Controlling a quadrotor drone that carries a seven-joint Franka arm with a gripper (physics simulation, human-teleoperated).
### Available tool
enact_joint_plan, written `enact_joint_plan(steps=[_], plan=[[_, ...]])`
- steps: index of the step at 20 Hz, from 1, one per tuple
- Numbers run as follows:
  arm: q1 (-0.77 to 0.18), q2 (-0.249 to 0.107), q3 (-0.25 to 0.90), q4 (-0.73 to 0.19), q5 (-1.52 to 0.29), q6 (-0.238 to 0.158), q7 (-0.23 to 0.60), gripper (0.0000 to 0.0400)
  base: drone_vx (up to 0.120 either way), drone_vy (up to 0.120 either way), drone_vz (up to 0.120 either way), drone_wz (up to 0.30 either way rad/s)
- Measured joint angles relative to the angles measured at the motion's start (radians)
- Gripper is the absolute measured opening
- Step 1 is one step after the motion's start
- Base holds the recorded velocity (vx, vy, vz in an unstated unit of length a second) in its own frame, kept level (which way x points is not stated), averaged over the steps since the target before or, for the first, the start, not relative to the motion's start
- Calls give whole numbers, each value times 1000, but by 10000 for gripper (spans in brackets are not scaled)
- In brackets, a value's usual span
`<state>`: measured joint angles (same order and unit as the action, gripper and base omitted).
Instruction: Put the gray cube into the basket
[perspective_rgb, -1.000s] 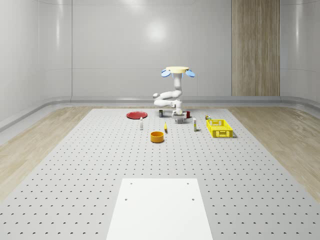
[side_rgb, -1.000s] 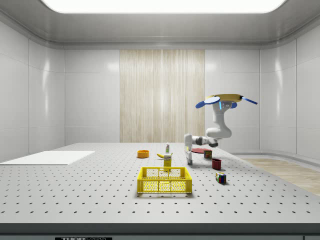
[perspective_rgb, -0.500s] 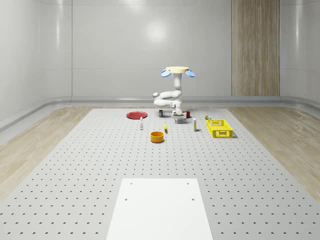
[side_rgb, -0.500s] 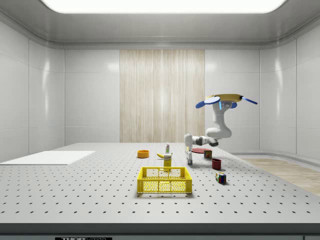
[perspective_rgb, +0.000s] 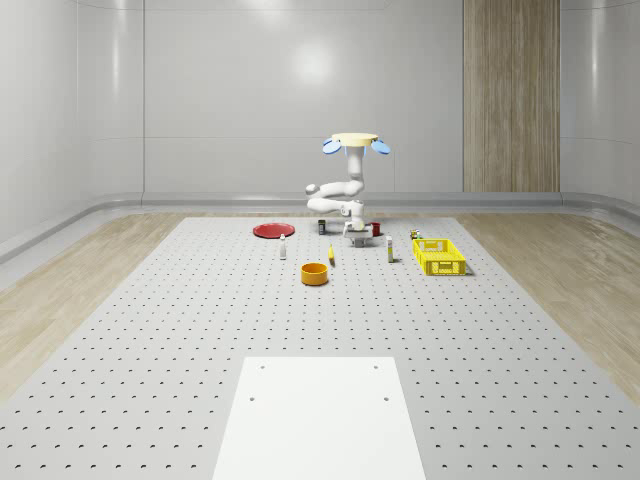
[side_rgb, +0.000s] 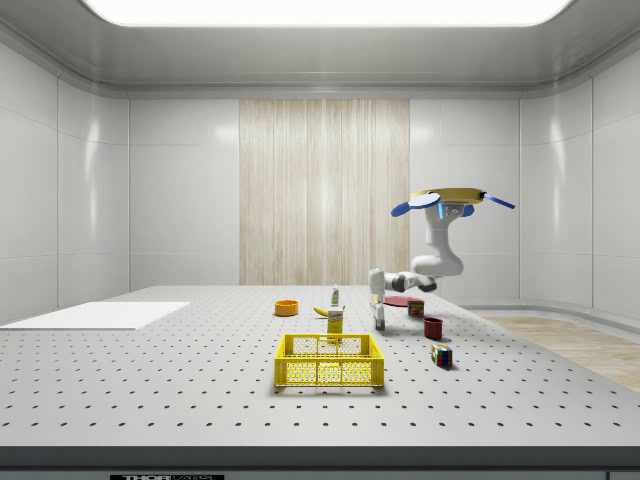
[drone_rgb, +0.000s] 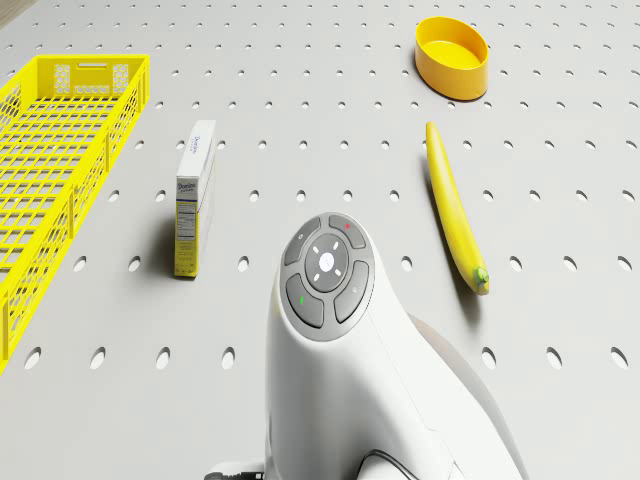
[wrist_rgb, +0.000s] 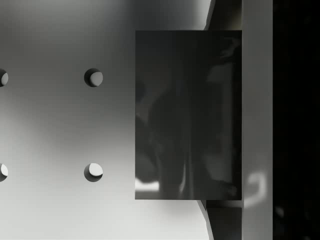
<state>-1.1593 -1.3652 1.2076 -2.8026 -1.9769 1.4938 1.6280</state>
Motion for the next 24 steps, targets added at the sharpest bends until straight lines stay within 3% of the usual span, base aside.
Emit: enact_joint_plan(steps=[11, 17, 24], plan=[[-6, -17, 55, -13, 58, -5, 12, 251, 0, 0, 0, 0], [-12, -26, 122, -25, 124, -20, 23, 250, 7, 47, 120, 0], [-18, -44, 149, -28, 156, -12, 29, 250, 120, 120, 120, 0]])
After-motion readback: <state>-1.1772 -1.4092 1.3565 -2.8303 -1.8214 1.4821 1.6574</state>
